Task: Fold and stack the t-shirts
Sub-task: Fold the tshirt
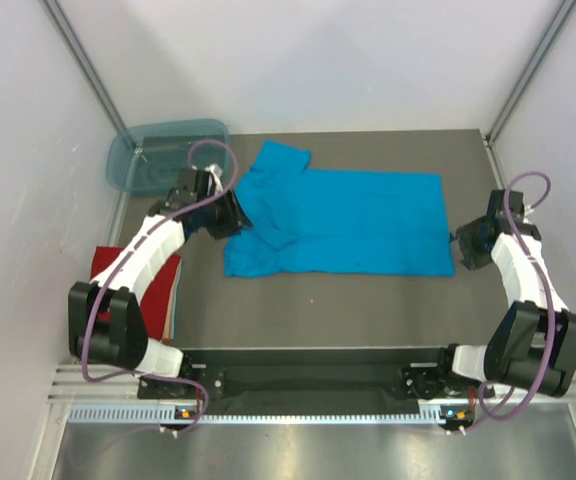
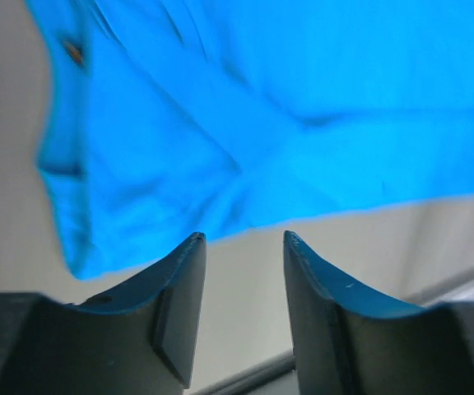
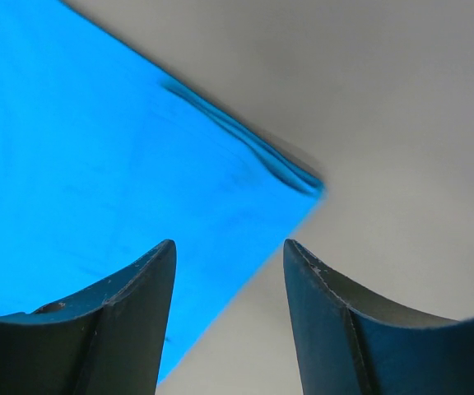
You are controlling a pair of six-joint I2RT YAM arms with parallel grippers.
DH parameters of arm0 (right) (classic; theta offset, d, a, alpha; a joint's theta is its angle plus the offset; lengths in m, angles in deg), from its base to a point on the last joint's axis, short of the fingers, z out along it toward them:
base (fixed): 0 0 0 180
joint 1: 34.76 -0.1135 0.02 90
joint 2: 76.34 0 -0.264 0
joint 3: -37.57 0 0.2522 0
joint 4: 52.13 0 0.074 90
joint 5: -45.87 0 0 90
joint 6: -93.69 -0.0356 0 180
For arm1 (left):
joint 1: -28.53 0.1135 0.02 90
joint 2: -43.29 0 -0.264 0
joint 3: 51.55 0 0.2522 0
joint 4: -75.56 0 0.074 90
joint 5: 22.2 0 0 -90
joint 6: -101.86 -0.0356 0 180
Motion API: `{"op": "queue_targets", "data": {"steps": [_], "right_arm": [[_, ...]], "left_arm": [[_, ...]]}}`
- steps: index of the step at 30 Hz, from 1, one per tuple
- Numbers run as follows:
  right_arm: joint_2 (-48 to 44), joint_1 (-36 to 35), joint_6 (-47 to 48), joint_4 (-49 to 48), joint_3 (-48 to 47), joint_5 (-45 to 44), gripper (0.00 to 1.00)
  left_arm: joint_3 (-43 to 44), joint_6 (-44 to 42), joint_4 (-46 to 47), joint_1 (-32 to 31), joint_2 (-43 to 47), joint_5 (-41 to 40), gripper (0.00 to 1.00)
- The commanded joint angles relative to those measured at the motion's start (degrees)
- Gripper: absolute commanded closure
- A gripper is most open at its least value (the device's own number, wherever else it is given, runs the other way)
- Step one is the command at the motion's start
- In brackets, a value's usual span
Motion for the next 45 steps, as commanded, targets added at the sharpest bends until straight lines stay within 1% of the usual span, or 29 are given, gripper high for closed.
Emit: {"op": "queue_targets", "data": {"steps": [1,6,10,11,14,15,17,19,21,22,24,25,29,33,35,39,42,45], "right_arm": [[-3.38,-0.15,-4.67,3.53,4.3,-1.76,0.45],[-3.14,-0.24,-4.86,-0.16,6.78,-1.06,0.46],[1.87,-0.24,-3.45,-1.21,6.34,-3.08,0.47],[2.75,-0.15,-3.01,-2.87,6.34,-3.17,0.47],[6.0,-0.15,-1.96,-4.46,6.26,-4.66,0.48],[7.58,-0.24,-1.17,-4.47,5.99,-5.79,0.48],[8.55,-0.06,-0.64,-5.08,5.99,-6.42,0.49],[9.26,-0.06,-0.02,-6.66,6.6,-7.29,0.5],[10.66,0.02,0.77,-6.84,6.17,-9.65,0.6],[11.02,0.11,1.21,-6.67,5.99,-10.54,0.7],[11.89,0.55,2.09,-7.01,5.9,-12.39,0.83],[12.07,0.81,2.35,-7.28,5.9,-12.57,1.0],[12.51,2.74,4.63,-6.93,5.46,-13.62,1.0],[11.38,5.2,6.57,-7.1,7.21,-13.46,1.0],[10.76,7.3,9.02,-7.81,7.57,-12.58,1.0],[8.92,12.67,12.89,-7.02,7.48,-11.26,1.0],[6.64,13.38,13.25,-6.49,7.92,-9.41,1.0],[5.92,14.44,13.95,-4.47,6.53,-8.89,1.0]], "left_arm": [[-7.33,2.84,6.6,-1.04,4.02,9.04,0.51],[-11.22,2.39,6.68,-2.97,8.06,8.51,0.49],[-11.31,1.69,5.63,-4.47,8.07,6.41,0.49],[-11.39,1.61,5.28,-4.47,8.33,5.79,0.49],[-12.18,2.04,4.93,-4.56,9.74,2.54,0.5],[-12.36,2.13,4.75,-4.64,10.61,0.27,0.5],[-12.45,1.78,4.31,-4.99,11.06,-1.94,0.5],[-10.09,0.91,1.51,-5.61,10.62,-5.89,0.5],[-8.07,0.64,-2.09,-5.61,10.62,-7.57,0.5],[-8.05,0.64,-2.63,-5.61,10.97,-8.44,0.5],[-9.45,0.81,-2.98,-5.61,12.46,-9.15,0.5],[-10.33,1.42,-2.81,-5.61,12.9,-9.68,0.5],[-16.22,3.18,-1.05,-5.61,12.99,-8.99,0.5],[-22.1,5.82,4.73,-5.61,11.06,-5.83,0.5],[-23.25,7.14,6.41,-5.7,10.79,-4.42,0.5],[-23.79,8.46,7.21,-5.7,11.24,-8.18,0.46],[-24.48,9.86,9.14,-5.79,10.97,-6.62,0.46],[-24.67,10.57,9.85,-5.79,11.23,-7.13,0.46]]}}
